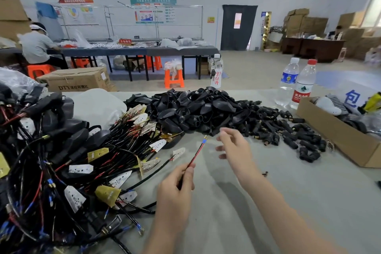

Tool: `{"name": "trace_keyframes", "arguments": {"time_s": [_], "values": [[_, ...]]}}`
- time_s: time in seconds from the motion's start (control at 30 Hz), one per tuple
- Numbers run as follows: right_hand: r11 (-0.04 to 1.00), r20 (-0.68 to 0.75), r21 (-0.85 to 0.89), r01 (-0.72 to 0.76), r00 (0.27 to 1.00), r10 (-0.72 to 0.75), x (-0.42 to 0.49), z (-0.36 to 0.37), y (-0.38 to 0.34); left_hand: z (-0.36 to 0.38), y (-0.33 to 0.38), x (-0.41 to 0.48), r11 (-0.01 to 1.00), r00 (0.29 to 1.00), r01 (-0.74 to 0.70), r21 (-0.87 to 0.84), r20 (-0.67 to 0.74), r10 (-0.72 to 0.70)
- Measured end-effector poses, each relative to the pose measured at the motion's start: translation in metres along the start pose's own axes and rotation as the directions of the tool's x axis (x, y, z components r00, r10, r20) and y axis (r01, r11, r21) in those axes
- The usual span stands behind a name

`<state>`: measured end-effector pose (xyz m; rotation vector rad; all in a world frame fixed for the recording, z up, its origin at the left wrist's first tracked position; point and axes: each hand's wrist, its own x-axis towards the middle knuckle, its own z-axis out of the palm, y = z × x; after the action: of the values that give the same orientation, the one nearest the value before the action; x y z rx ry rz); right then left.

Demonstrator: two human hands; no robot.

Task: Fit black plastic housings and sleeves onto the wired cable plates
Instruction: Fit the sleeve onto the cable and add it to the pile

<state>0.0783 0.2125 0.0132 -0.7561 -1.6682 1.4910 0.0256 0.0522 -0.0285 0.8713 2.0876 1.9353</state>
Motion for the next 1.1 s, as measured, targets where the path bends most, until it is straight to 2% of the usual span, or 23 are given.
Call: {"name": "trace_keyframes", "arguments": {"time_s": [0.2,0.4,0.63,0.77,0.83,0.97,1.1], "values": [[0.976,-0.021,-0.205,-0.076,0.997,0.073,0.085,0.048,-0.009,-0.001,-0.002,0.005,0.996,0.997,0.058,-0.069,-0.053,-0.062],[0.956,0.072,-0.287,-0.062,0.994,0.086,0.116,0.066,0.0,0.002,-0.007,0.006,0.993,0.993,0.084,-0.081,-0.08,-0.09],[0.95,-0.046,-0.308,-0.043,0.998,0.03,0.113,0.059,0.014,0.003,-0.012,0.006,0.997,0.995,0.047,-0.053,-0.089,-0.052],[0.948,-0.161,-0.303,0.093,0.976,-0.147,0.081,0.021,0.002,0.001,-0.011,0.003,0.999,1.0,-0.016,0.05,-0.024,0.017],[0.947,-0.162,-0.272,0.172,0.962,-0.221,0.052,-0.006,-0.002,0.0,-0.007,-0.001,0.986,0.996,-0.088,0.139,0.009,0.087],[0.976,-0.144,-0.157,0.15,0.974,-0.173,-0.018,-0.05,0.007,0.003,0.002,-0.013,0.913,0.973,-0.226,0.338,0.12,0.197],[0.994,-0.189,-0.054,0.094,0.977,-0.103,-0.062,-0.072,0.024,0.008,0.005,-0.026,0.802,0.957,-0.273,0.531,0.233,0.171]]}}
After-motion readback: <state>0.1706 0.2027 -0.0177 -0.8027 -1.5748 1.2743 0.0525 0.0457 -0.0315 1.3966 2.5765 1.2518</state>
